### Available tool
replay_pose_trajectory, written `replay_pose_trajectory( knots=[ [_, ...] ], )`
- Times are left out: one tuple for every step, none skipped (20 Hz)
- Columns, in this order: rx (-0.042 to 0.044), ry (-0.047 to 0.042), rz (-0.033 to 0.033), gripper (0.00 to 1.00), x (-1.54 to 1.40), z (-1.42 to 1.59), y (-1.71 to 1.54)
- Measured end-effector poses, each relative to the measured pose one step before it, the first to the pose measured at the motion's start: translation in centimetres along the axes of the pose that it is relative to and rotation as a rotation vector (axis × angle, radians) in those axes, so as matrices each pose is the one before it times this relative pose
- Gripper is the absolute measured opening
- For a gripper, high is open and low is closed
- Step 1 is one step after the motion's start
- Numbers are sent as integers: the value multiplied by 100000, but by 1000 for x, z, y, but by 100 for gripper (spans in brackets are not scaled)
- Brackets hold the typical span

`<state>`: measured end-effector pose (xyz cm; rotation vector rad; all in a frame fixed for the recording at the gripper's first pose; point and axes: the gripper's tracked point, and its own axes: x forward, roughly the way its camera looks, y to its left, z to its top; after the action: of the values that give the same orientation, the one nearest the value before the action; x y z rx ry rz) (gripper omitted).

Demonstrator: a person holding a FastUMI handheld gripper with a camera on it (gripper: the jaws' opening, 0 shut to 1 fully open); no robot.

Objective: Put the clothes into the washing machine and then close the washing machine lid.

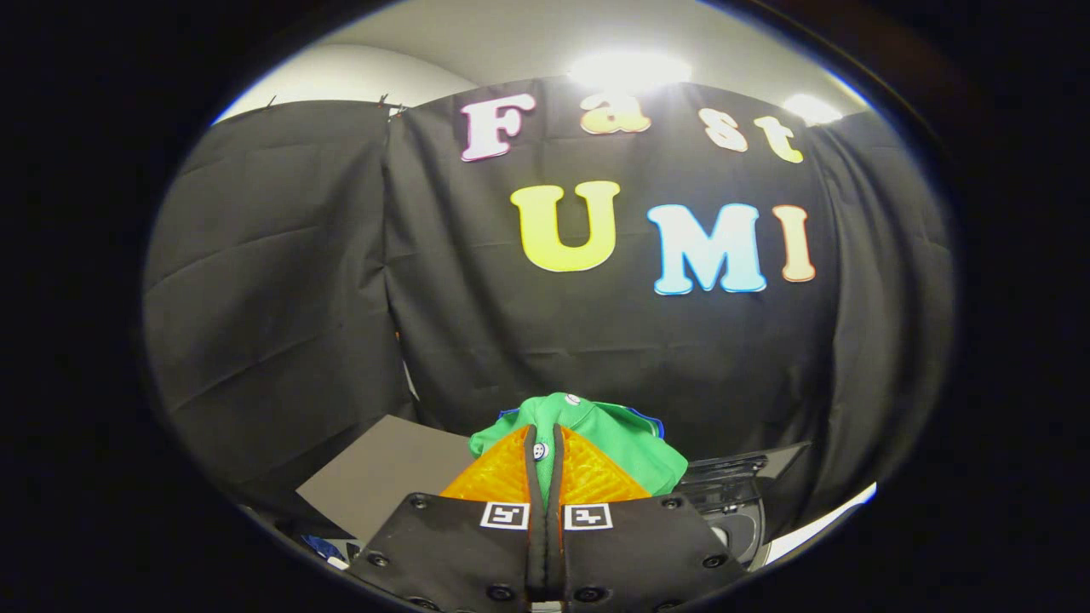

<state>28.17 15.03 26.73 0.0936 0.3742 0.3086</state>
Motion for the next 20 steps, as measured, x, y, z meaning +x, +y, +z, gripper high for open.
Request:
replay_pose_trajectory(
  knots=[
    [633,-281,-2044,1,-478,-45,-1296],
    [373,-269,-2018,1,-336,-7,-1386],
    [459,-177,-2244,1,-359,6,-1226],
    [557,96,-1928,1,-203,61,-1380],
    [856,-247,-1977,1,-291,39,-1309],
    [1098,-395,-1818,1,-131,94,-1164],
    [930,-125,-1512,1,-270,-118,-952],
    [440,56,-1524,1,-101,-129,-939],
    [153,95,-1633,1,-38,-226,-940],
    [-40,358,-1322,1,25,-253,-840],
    [124,374,-1178,1,-97,-355,-727],
    [128,535,-819,1,91,-314,-589],
    [65,505,-839,1,221,-518,-575],
    [-141,599,-663,1,214,-372,-439],
    [-348,557,-780,1,270,-469,-500],
    [-65,744,-548,1,415,-454,-422],
    [260,860,-88,1,384,-685,-212],
    [275,946,-139,1,452,-638,-177],
    [-246,1132,-222,1,642,-678,-165],
    [-121,1525,-49,1,702,-739,-140]
  ],
)
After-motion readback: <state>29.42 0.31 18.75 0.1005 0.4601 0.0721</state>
